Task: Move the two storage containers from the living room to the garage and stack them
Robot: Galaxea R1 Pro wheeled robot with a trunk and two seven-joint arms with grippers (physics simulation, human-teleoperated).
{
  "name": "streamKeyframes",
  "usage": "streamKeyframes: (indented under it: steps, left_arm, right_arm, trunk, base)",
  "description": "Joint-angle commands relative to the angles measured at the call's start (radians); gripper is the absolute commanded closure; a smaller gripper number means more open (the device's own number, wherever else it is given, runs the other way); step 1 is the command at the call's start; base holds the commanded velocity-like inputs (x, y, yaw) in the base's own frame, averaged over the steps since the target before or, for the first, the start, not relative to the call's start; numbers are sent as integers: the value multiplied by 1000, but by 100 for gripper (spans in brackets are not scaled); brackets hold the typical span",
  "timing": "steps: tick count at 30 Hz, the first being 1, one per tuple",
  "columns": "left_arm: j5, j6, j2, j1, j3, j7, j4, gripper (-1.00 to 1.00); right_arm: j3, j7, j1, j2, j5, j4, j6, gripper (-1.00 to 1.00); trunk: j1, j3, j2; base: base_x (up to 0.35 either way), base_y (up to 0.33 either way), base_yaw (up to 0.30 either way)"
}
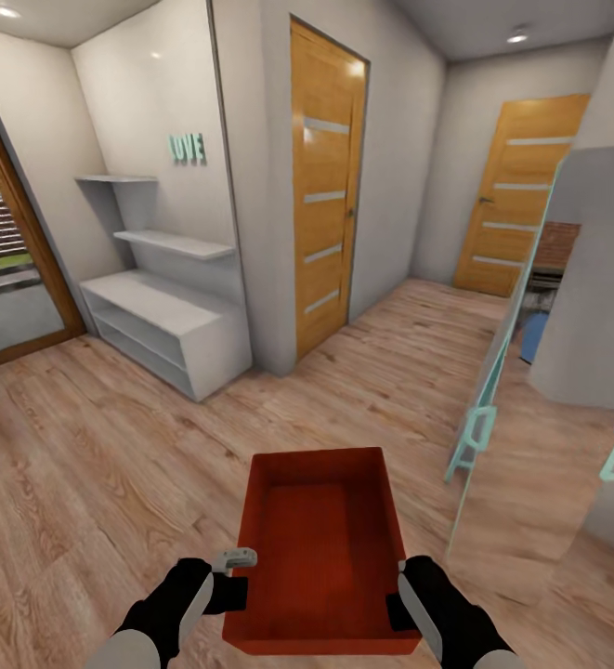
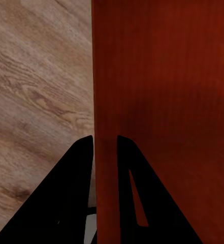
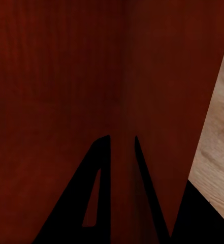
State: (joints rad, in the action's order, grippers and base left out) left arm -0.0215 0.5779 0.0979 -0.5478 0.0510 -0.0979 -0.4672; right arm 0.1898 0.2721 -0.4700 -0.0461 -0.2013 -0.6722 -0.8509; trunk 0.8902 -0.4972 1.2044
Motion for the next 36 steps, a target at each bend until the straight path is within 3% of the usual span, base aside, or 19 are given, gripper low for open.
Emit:
streamKeyframes:
  steps: [1, 36]
  left_arm:
    - [18, 7, 2, 0, 3, -3, -1, 100]
    - [18, 7, 2, 0, 3, -3, -1, 100]
  right_arm:
    - [2, 4, -1, -13, -66, -2, 9, 100]
    - [2, 4, -1, -14, -66, -3, 9, 100]
  trunk:
    - [1, -1, 1]
    - [1, 0, 1]
  base:
    - [333, 109, 0]
    - [333, 109, -5]
